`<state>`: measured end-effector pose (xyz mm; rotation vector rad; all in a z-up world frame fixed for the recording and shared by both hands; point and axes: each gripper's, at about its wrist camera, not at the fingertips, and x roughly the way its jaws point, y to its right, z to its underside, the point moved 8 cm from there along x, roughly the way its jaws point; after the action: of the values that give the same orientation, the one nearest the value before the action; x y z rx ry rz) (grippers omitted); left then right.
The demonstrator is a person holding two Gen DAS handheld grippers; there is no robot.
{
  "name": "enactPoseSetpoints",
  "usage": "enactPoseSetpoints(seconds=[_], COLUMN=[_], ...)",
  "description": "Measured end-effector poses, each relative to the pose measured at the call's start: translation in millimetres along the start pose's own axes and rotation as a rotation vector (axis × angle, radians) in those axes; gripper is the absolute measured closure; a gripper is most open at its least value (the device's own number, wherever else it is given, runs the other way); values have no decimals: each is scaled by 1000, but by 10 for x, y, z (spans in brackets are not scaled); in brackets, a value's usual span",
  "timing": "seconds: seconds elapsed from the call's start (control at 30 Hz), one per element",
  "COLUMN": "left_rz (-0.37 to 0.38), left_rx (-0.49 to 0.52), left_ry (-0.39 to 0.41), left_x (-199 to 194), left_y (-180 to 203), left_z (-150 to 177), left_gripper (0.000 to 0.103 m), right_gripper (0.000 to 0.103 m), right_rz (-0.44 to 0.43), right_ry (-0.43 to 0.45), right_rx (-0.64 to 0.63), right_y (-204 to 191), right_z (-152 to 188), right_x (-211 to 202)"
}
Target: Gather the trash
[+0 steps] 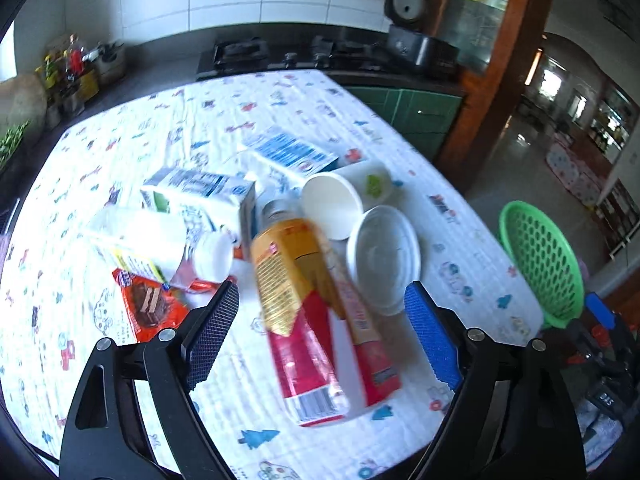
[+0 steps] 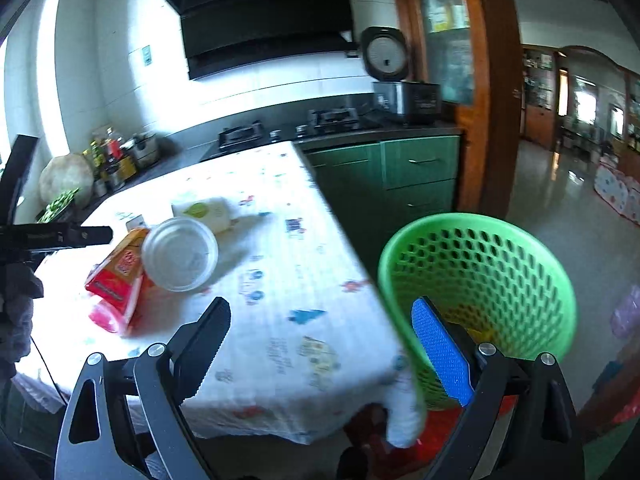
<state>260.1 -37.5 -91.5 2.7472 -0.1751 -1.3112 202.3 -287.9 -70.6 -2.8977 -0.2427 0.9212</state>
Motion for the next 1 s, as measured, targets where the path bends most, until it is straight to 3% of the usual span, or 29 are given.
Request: enactPoseSetpoints(seconds=[0.27, 0.5, 0.7, 1.0], left_rz=[68, 106, 157, 168], left_rx=[-93, -114, -112, -81], left_ry=[-105, -166, -174, -137], left_x=[353, 553, 576, 459], left_y=[-166, -152, -89, -127], left_z=[140, 226, 220, 206], left_gripper=[17, 17, 26, 29], right_gripper=[12, 12, 11, 10], right_rz=[-44, -62, -80, -146], right_ry=[-21, -40, -62, -104], right_rx=[-56, -82, -90, -107], right_y=[-325, -453, -505, -707], right_z=[-44, -33, -9, -17], right_x=[171, 276, 373, 548])
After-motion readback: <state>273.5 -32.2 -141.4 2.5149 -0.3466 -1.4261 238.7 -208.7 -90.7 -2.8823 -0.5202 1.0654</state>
